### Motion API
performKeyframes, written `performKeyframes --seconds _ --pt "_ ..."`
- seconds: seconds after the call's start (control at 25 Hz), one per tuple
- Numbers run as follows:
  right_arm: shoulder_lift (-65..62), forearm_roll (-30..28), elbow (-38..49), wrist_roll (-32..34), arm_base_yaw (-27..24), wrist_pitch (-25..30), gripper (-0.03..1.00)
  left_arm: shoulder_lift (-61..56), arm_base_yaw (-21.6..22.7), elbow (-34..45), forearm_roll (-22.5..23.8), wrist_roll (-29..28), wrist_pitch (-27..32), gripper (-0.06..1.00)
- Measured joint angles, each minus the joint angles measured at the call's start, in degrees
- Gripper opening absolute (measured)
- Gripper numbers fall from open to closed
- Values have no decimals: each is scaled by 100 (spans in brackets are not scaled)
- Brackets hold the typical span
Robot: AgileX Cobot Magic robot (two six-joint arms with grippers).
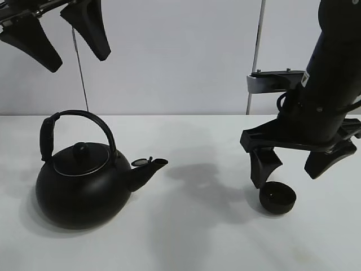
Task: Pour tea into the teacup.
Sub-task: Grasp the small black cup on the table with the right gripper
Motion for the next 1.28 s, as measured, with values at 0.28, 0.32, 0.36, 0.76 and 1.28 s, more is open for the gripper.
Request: performKeyframes --seconds 0.28,0.32,0.36,0.76,1.28 --pt "304 0 0 29 0 -104 61 0 0 0 0 0 0 57" --pt "370 0 0 29 0 -117 61 0 0 0 0 0 0 57" --pt "431 0 0 29 0 -140 61 0 0 0 0 0 0 57" --pt "580 5 0 40 0 -417 60 0 0 0 0 0 0 57" --pt "580 -112 0 233 0 -495 59 0 0 0 0 0 0 57"
